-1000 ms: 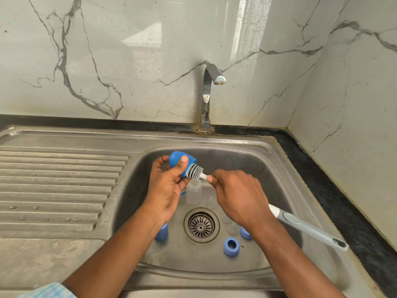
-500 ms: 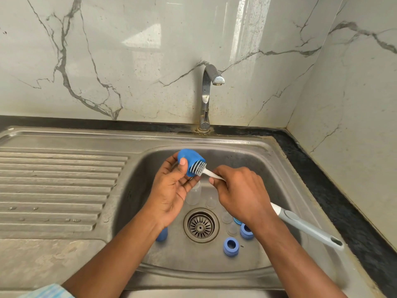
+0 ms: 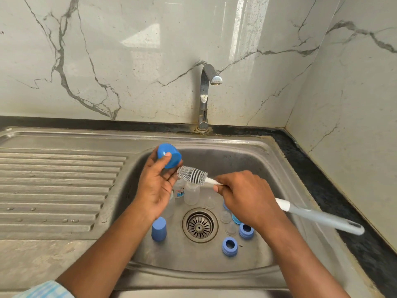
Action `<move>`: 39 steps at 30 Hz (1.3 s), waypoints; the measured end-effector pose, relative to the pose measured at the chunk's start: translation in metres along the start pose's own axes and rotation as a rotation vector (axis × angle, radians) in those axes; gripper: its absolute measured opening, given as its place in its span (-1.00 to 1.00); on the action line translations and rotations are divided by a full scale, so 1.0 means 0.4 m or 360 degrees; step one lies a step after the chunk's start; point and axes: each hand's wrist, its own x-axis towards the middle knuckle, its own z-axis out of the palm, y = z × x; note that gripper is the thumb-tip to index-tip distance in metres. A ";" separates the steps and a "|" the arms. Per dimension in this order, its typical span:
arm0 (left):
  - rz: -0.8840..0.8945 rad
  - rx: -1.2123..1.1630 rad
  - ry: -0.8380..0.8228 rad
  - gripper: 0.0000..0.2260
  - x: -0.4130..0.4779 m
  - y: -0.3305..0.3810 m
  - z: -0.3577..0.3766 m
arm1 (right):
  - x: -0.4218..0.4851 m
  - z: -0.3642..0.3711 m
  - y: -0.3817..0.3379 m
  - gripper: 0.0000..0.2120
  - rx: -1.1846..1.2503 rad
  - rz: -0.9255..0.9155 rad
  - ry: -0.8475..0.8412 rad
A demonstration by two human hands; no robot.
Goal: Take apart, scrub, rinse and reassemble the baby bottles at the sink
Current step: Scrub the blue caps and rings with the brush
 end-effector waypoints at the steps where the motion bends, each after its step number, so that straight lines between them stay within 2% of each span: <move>1: 0.0011 0.0030 0.0012 -0.63 0.006 0.007 -0.005 | 0.002 -0.001 0.006 -0.79 0.0050 0.0002 0.0077; 4: -0.0038 0.0124 -0.0076 -0.59 -0.003 0.002 0.000 | 0.011 0.005 0.017 -0.65 0.0224 -0.0013 0.0252; 8: -0.0114 0.0199 -0.0067 -0.77 -0.024 -0.021 0.013 | 0.015 0.025 0.009 -0.74 0.0198 -0.0046 0.0213; 13: -0.0137 0.0327 -0.0143 -0.78 -0.040 -0.035 0.021 | 0.028 0.023 0.002 -0.76 0.0144 0.0138 0.0293; 16: -0.0090 0.0412 -0.0154 -0.74 -0.040 -0.038 0.027 | 0.035 0.018 0.023 -0.74 0.0171 0.0227 0.0333; 22: 0.0038 0.0468 -0.0088 -0.72 -0.027 -0.028 0.010 | 0.018 0.018 0.010 -0.69 0.0215 -0.0018 0.0101; 27: 0.0278 0.0869 -0.0076 -0.61 -0.036 -0.041 0.019 | 0.040 0.032 0.008 -0.69 0.0135 0.0272 0.0316; 30: 0.0391 0.1066 -0.0126 -0.55 -0.039 -0.049 0.021 | 0.041 0.033 0.031 -0.72 0.0111 0.0341 0.0299; 35: 0.0426 0.1108 0.0009 -0.58 -0.035 -0.038 0.013 | 0.021 0.023 0.016 -0.67 0.0205 0.0151 0.0228; 37: 0.0432 0.1151 0.0013 -0.62 -0.035 -0.031 0.009 | 0.013 0.029 -0.013 -0.69 0.0163 0.0057 0.0165; 39: 0.0467 0.1223 -0.0020 -0.62 -0.040 -0.028 0.009 | 0.019 0.033 -0.027 -0.70 0.0119 0.0083 0.0186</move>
